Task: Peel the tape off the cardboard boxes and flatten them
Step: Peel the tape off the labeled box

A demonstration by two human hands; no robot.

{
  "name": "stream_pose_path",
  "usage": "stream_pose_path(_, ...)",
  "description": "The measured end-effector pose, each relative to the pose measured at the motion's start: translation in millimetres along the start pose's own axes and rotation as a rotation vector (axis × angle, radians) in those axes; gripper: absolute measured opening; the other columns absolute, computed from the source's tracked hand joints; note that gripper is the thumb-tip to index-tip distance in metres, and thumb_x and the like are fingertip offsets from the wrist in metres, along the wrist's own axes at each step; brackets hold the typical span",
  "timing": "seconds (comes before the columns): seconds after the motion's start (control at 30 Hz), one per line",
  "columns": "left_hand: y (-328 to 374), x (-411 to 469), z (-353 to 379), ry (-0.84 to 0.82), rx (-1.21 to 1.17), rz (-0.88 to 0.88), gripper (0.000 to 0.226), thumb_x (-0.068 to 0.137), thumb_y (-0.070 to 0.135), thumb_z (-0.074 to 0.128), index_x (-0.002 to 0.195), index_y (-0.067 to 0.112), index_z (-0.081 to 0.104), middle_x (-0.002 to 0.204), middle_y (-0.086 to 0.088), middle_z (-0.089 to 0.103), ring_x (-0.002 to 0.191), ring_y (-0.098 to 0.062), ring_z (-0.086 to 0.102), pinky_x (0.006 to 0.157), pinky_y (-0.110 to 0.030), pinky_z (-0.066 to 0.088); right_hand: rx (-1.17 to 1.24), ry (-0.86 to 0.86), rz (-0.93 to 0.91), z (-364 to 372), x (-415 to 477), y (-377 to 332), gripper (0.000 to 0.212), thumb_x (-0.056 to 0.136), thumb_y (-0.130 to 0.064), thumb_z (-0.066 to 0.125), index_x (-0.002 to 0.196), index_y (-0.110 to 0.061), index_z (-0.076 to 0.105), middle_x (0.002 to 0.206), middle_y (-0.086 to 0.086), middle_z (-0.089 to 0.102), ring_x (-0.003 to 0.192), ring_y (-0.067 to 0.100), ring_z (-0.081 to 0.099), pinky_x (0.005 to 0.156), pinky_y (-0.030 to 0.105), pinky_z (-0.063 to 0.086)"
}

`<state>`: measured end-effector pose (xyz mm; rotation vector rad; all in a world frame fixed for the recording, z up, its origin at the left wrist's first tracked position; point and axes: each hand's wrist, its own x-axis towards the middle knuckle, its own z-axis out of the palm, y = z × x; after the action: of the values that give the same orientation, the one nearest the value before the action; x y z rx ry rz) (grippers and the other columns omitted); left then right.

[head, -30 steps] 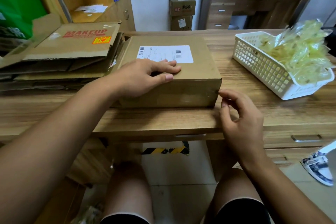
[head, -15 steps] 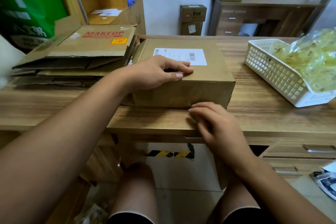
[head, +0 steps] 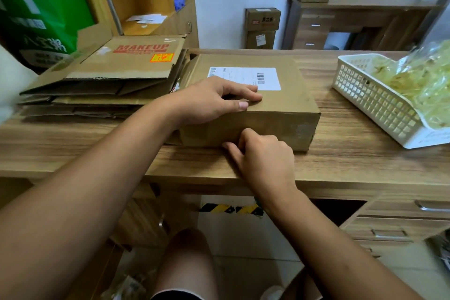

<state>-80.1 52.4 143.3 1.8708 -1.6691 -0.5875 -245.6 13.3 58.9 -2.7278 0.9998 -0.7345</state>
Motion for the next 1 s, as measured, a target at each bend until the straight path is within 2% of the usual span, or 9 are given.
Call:
stream_pose_path(0.17,-0.4,-0.1,-0.3,-0.001,-0.009,-0.012,0.030,0.100,0.027,0.060,0.126,0.041,0.067,0.142,0.031,0.050,0.113,0.028,0.042,0.082,0.014,0.021,0.067,0.062,0.003,0.6,-3.2,1.8,0.035,0.098,-0.053,0.056,0.085,-0.021,0.058,0.071,-0.001,0.066,0.067,0.029,0.065,0.059,0.038,0.051)
stream_pose_path(0.27,-1.6,0.1,0.7,-0.003,-0.012,-0.012,0.030,0.099,0.028,0.060,0.125,0.042,0.068,0.141,0.032,0.050,0.103,0.038,0.035,0.078,0.014,0.021,0.073,0.053,0.008,0.7,-4.2,1.0,0.034,0.098,-0.052,0.056,0.087,-0.021,0.060,0.072,-0.001,0.067,0.068,0.028,0.065,0.061,0.041,0.053)
stream_pose_path(0.33,-1.8,-0.3,1.3,-0.002,-0.019,-0.017,0.030,0.099,0.028,0.060,0.125,0.043,0.068,0.140,0.033,0.050,0.104,0.037,0.035,0.080,0.012,0.022,0.077,0.060,0.005,1.1,-4.7,1.8,0.033,0.099,-0.051,0.056,0.088,-0.020,0.061,0.073,-0.001,0.067,0.069,0.028,0.065,0.062,0.042,0.053)
stream_pose_path(0.47,1.2,-1.9,0.5,0.005,-0.011,-0.012,0.030,0.100,0.028,0.060,0.125,0.043,0.067,0.141,0.032,0.050,0.126,0.017,0.040,0.094,0.001,0.022,0.089,0.061,0.007,1.9,-5.6,1.9,0.030,0.099,-0.047,0.055,0.089,-0.020,0.060,0.074,-0.002,0.068,0.068,0.027,0.065,0.062,0.042,0.054)
stream_pose_path(0.6,3.7,-2.2,-0.1,-0.001,0.002,-0.024,0.030,0.100,0.028,0.059,0.126,0.043,0.067,0.142,0.032,0.049,0.119,0.021,0.039,0.086,0.007,0.020,0.119,0.101,0.012,1.9,-6.7,1.8,0.025,0.098,-0.040,0.058,0.088,-0.018,0.059,0.071,-0.001,0.067,0.065,0.028,0.065,0.058,0.041,0.052)
stream_pose_path(0.7,4.5,-2.0,-0.4,-0.007,0.008,-0.022,0.031,0.100,0.028,0.059,0.128,0.041,0.066,0.144,0.030,0.048,0.112,0.025,0.040,0.079,0.013,0.019,0.131,0.103,-0.006,0.8,-7.9,2.2,0.026,0.096,-0.043,0.061,0.090,-0.018,0.059,0.072,-0.003,0.067,0.066,0.027,0.065,0.058,0.040,0.052)
stream_pose_path(0.8,5.0,-2.1,-0.2,-0.002,0.006,-0.014,0.032,0.100,0.027,0.059,0.128,0.039,0.066,0.145,0.028,0.048,0.125,0.018,0.037,0.082,0.013,0.018,0.133,0.137,-0.016,2.5,-8.9,0.3,0.026,0.095,-0.042,0.065,0.093,-0.018,0.057,0.075,-0.003,0.068,0.068,0.028,0.066,0.056,0.038,0.050)
stream_pose_path(0.9,4.7,-2.5,0.2,0.004,-0.001,-0.009,0.032,0.100,0.025,0.059,0.129,0.038,0.066,0.145,0.027,0.049,0.126,0.018,0.036,0.083,0.013,0.019,0.128,0.178,-0.052,6.6,-10.2,-3.6,0.020,0.096,-0.036,0.065,0.094,-0.017,0.058,0.076,-0.001,0.069,0.066,0.030,0.066,0.053,0.038,0.050)
stream_pose_path(1.0,4.3,-2.1,0.7,0.005,0.011,-0.009,0.032,0.100,0.025,0.059,0.129,0.037,0.066,0.145,0.027,0.049,0.124,0.019,0.036,0.083,0.013,0.018,0.115,0.208,-0.076,10.6,-10.9,-5.6,0.015,0.096,-0.030,0.065,0.092,-0.017,0.060,0.073,-0.002,0.067,0.060,0.027,0.065,0.048,0.032,0.043)
